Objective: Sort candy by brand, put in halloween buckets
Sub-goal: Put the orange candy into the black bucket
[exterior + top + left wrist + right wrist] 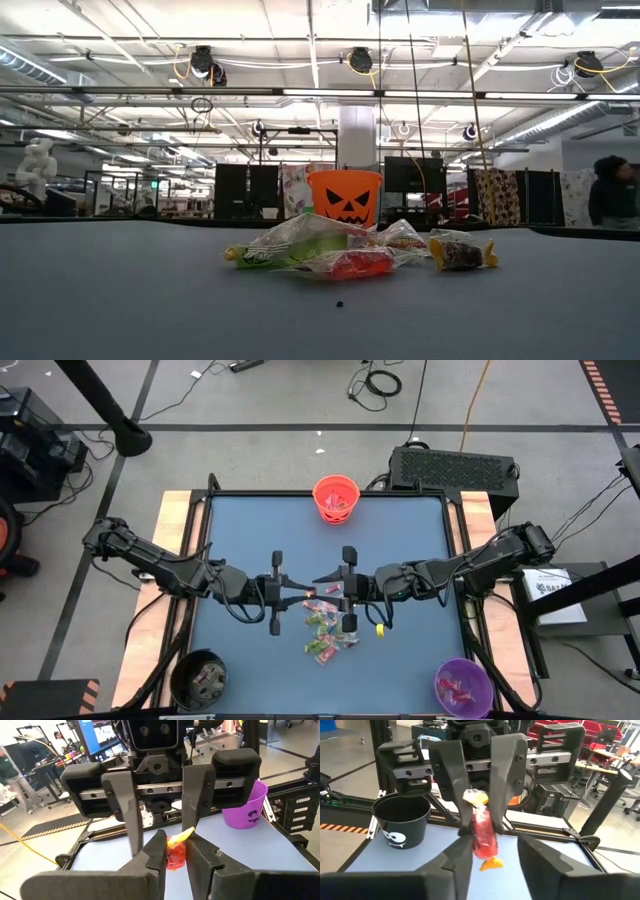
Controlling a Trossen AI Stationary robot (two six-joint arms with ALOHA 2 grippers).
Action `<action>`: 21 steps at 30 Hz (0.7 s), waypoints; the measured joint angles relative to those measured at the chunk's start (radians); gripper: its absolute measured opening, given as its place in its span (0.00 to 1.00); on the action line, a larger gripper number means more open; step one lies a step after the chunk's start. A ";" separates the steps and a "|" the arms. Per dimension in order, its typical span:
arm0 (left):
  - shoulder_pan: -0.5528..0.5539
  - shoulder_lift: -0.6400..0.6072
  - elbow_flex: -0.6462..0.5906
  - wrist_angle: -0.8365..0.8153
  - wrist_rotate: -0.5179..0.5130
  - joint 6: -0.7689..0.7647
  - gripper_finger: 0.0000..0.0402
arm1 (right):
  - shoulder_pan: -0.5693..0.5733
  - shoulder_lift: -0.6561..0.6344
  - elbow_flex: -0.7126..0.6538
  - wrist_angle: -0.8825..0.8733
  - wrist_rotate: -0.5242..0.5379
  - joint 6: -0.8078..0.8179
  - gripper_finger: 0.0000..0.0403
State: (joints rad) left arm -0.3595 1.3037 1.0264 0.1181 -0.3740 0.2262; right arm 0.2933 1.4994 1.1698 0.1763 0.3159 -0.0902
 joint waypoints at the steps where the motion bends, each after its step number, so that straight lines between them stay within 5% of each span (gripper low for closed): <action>1: 0.000 0.000 0.000 0.000 0.001 0.000 0.13 | 0.000 0.000 0.000 -0.001 0.002 0.000 0.40; 21: -0.001 -0.012 0.000 -0.018 -0.009 -0.011 0.13 | 0.004 -0.024 0.002 -0.163 -0.011 0.114 0.77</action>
State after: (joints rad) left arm -0.3606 1.2915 1.0261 0.0999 -0.3828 0.2147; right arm 0.2970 1.4759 1.1721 0.0133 0.3046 0.0241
